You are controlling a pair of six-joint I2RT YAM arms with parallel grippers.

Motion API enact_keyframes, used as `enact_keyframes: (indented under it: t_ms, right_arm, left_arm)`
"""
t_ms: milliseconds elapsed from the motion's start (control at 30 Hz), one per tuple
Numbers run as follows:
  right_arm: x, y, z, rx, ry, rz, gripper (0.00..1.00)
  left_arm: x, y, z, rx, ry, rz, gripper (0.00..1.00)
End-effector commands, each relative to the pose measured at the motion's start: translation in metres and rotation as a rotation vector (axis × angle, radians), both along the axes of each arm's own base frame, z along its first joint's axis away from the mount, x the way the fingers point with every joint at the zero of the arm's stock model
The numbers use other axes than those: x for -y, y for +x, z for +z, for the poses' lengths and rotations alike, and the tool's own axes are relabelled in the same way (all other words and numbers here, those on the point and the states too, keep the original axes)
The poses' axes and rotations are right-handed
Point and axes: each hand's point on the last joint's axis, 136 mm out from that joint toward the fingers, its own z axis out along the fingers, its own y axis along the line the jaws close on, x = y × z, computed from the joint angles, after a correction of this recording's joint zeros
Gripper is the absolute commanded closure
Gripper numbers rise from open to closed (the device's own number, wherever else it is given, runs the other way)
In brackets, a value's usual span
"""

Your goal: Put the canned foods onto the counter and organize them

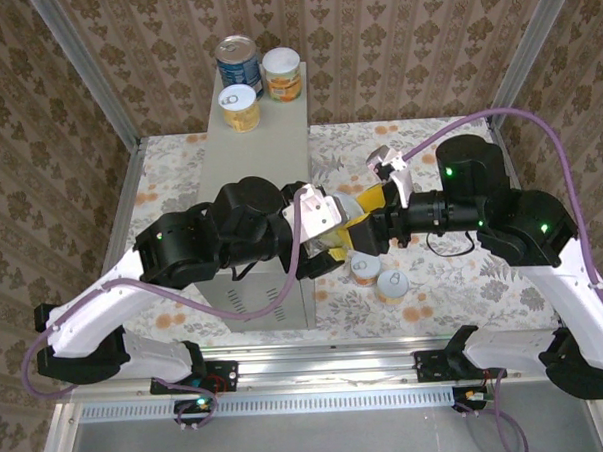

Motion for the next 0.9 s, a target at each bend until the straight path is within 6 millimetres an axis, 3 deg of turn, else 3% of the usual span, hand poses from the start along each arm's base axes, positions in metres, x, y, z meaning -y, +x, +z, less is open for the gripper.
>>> enact_keyframes:
  t_ms: [0, 200, 367, 733, 867]
  right_arm:
    - [0.000, 0.000, 0.033, 0.103, 0.107, -0.015, 0.27]
    - [-0.005, 0.000, 0.034, 0.104, 0.134, -0.005, 0.24]
    - [-0.014, -0.001, 0.033, 0.100, 0.160, 0.010, 0.14]
    - [-0.032, 0.007, 0.021, 0.164, 0.159, -0.043, 0.06]
    - [-0.035, 0.005, 0.028, 0.231, 0.195, -0.061, 0.05]
  left_arm:
    - [0.002, -0.004, 0.017, 0.017, -0.055, -0.020, 0.17]
    - [-0.003, -0.006, 0.025, 0.027, -0.104, -0.021, 0.30]
    - [-0.010, -0.007, 0.041, 0.043, -0.203, -0.018, 0.34]
    - [-0.027, -0.006, 0.065, 0.044, -0.386, 0.005, 0.34]
    - [-0.032, -0.005, 0.070, 0.041, -0.421, 0.013, 0.34]
